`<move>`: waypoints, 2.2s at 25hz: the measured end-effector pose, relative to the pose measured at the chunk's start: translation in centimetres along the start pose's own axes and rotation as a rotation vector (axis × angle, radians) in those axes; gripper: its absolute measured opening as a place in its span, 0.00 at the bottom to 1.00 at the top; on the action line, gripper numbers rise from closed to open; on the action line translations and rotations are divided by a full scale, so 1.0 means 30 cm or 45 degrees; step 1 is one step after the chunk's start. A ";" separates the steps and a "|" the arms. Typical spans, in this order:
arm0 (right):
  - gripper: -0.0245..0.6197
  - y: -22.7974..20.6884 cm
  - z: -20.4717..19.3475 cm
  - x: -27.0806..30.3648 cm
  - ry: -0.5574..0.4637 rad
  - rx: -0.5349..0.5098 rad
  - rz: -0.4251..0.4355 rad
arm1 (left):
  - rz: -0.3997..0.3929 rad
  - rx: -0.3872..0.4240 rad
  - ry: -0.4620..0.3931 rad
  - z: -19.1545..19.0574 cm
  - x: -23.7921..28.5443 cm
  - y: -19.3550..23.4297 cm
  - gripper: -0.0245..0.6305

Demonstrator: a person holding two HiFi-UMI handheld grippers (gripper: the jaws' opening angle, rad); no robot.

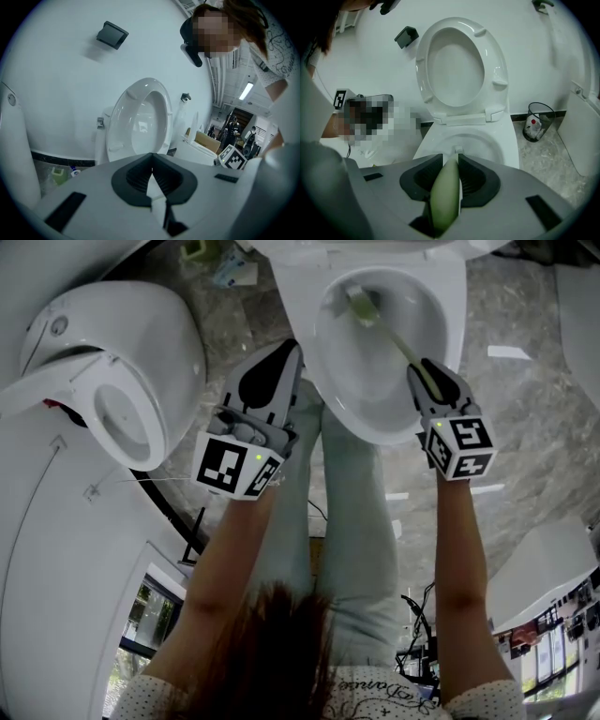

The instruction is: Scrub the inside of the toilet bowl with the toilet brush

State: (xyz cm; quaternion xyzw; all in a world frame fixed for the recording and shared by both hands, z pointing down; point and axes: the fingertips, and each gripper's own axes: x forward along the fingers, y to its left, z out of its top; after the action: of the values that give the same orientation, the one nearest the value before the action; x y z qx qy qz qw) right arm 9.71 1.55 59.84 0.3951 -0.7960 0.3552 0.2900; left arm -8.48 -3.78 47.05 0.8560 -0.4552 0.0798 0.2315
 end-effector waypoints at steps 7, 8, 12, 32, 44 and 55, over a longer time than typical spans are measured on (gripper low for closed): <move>0.22 -0.061 -0.014 0.010 -0.047 0.149 -0.058 | 0.022 -0.010 0.008 -0.016 -0.009 0.026 0.04; 0.22 -0.070 -0.017 0.010 -0.058 0.188 -0.065 | 0.023 -0.012 0.009 -0.018 -0.010 0.027 0.04; 0.21 -0.092 -0.030 0.017 -0.084 0.300 -0.082 | 0.026 -0.015 0.008 -0.022 -0.015 0.029 0.04; 0.22 -0.132 -0.046 0.057 -0.168 0.660 -0.101 | 0.023 -0.030 0.025 -0.056 -0.030 0.030 0.04; 0.22 -0.104 -0.064 0.090 -0.113 0.742 -0.025 | 0.001 -0.035 0.047 -0.064 -0.008 0.022 0.04; 0.21 -0.080 -0.094 0.067 -0.035 0.686 0.034 | -0.016 -0.028 0.056 -0.050 0.003 0.017 0.04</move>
State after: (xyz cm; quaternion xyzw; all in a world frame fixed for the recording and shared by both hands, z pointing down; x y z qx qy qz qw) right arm 11.19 1.90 63.76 0.4524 -0.6818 0.5525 0.1590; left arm -8.73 -3.39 48.57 0.8543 -0.4455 0.0919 0.2513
